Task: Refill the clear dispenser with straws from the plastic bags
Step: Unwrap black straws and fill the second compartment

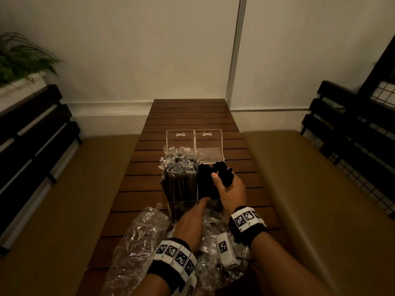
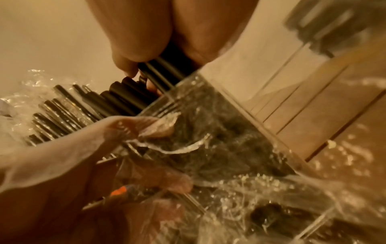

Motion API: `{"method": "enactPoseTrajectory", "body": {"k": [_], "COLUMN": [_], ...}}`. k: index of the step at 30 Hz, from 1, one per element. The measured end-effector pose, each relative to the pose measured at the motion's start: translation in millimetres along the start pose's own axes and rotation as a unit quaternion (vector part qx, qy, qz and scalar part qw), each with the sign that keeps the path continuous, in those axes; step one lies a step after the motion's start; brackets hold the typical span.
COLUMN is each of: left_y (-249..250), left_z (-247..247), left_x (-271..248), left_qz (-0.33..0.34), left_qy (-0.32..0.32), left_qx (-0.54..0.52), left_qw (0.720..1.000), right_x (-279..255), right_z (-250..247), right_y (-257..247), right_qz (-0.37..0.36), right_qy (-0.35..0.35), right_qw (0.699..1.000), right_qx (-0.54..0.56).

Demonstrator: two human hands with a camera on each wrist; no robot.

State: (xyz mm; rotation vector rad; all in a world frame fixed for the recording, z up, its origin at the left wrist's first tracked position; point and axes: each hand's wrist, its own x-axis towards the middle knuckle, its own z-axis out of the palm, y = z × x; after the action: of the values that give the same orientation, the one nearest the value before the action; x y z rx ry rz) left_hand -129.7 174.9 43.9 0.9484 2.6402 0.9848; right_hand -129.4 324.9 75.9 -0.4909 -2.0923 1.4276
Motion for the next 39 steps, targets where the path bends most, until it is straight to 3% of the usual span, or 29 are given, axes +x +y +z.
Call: {"method": "enactPoseTrajectory", "body": {"k": [5,8,10,12,14,16,19,22,28,30,33,35,39], "left_y": [6,6,4,5,7,8,7,4,8,8,5,6,7], "left_z": [-5,-5,-4,-4,-4,-4,-5,-2,-4,-5,-4,-5,-4], "left_x": [-1,1,1,2,2,1,0,2,0,1,6,5,-1], "left_qz": [-0.004,0.009,0.007,-0.003,-0.004,0.005,-0.011,-0.025,-0.031,-0.027,-0.049,-0.038,-0.003], "left_qy": [-0.003,0.008,0.006,-0.009,0.001,0.008,-0.003,-0.024,-0.017,-0.025,-0.05,-0.04,-0.007], "left_qx": [-0.028,-0.062,-0.062,-0.016,0.027,0.014,-0.009,0.067,0.044,0.051,0.081,0.056,0.011], "left_qw": [1.0,0.998,0.998,1.0,1.0,1.0,1.0,0.997,0.998,0.998,0.994,0.997,1.0], "right_x": [2,6,12,14,11,9,11,13,18,21,23,23,27], "right_z": [-6,-9,-10,-6,-3,-4,-7,-6,-9,-9,-8,-8,-7], "right_y": [-7,-17,-25,-24,-15,-12,-17,-22,-25,-26,-25,-26,-29], "right_qz": [-0.043,-0.134,-0.181,-0.202,-0.199,-0.181,-0.149,-0.104,-0.175,-0.177,-0.179,-0.194,-0.198], "right_qy": [0.023,0.078,0.043,-0.042,-0.124,-0.153,-0.138,-0.163,-0.122,-0.136,-0.205,-0.207,-0.166], "right_qw": [0.997,0.98,0.967,0.945,0.919,0.915,0.924,0.923,0.933,0.933,0.897,0.883,0.91], "right_qx": [-0.06,-0.124,-0.174,-0.255,-0.316,-0.326,-0.323,-0.334,-0.289,-0.283,-0.349,-0.374,-0.323]}}
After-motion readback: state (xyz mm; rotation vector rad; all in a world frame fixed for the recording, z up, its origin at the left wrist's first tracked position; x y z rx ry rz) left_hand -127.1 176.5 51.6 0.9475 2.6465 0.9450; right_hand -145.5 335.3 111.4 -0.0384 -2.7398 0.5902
